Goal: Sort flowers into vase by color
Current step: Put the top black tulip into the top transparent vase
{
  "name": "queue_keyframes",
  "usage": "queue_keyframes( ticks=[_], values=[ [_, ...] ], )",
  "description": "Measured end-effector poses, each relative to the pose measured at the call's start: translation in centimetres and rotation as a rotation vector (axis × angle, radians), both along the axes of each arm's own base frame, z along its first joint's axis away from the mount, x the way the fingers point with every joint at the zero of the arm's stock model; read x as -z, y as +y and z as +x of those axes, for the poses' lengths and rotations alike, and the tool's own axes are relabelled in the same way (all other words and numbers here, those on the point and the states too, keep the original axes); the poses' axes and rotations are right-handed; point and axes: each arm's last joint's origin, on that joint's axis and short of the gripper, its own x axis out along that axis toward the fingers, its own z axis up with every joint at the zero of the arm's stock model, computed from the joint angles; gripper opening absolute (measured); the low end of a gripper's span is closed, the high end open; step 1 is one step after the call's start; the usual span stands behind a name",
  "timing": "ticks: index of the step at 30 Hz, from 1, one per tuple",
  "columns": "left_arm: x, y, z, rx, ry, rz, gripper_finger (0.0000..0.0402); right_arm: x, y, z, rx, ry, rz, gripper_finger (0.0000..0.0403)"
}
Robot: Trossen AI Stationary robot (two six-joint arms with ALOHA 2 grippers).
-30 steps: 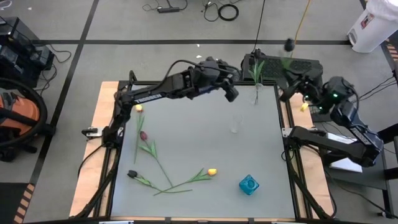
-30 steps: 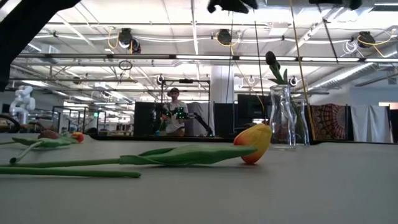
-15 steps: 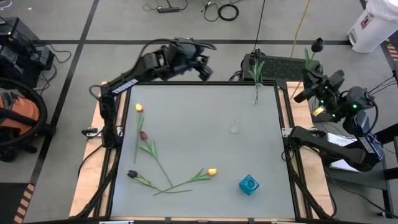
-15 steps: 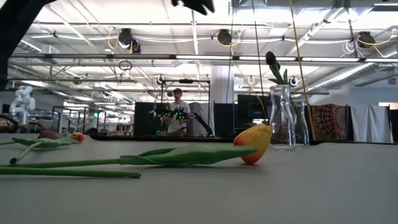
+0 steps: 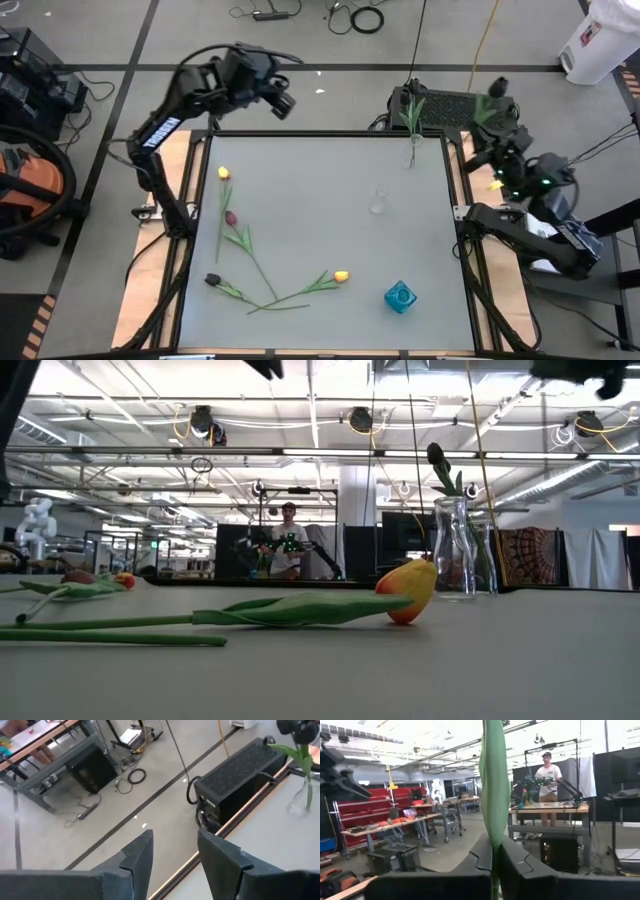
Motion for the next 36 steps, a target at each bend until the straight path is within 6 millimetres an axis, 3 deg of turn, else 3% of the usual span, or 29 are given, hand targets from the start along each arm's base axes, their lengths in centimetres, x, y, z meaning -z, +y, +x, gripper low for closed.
queue_keyframes(
  ticks=[3, 9, 15, 21, 26, 36],
  values=[
    [-0.6, -0.6, -1.7, -0.03, 0.007, -0.005, 0.0162, 0.9, -0.9, 1.3, 0.008, -0.014, -0.009, 0.0],
    [-1.1, -1.8, -4.8, -0.1, 0.049, -0.024, 0.0162, 0.7, -1.8, 2.6, 0.034, -0.007, -0.061, 0.0],
    [-0.2, -2.6, -6.6, -0.167, 0.075, -0.045, 0.0162, 1.2, -2.9, 3.9, 0.076, 0.056, -0.018, 0.0],
    [2.8, -3.3, -7.9, -0.233, 0.056, -0.062, 0.0162, 1.1, -4.1, 5.0, 0.12, 0.079, -0.037, 0.0],
    [5.9, -4.2, -8.4, -0.242, -0.066, -0.054, 0.0162, 1.2, -5.0, 5.4, 0.154, 0.073, -0.027, 0.0],
    [11.7, -5.5, -7.3, -0.215, -0.256, -0.074, 0.0162, 1.4, -6.6, 6.2, 0.154, 0.079, -0.025, 0.0]
  ],
)
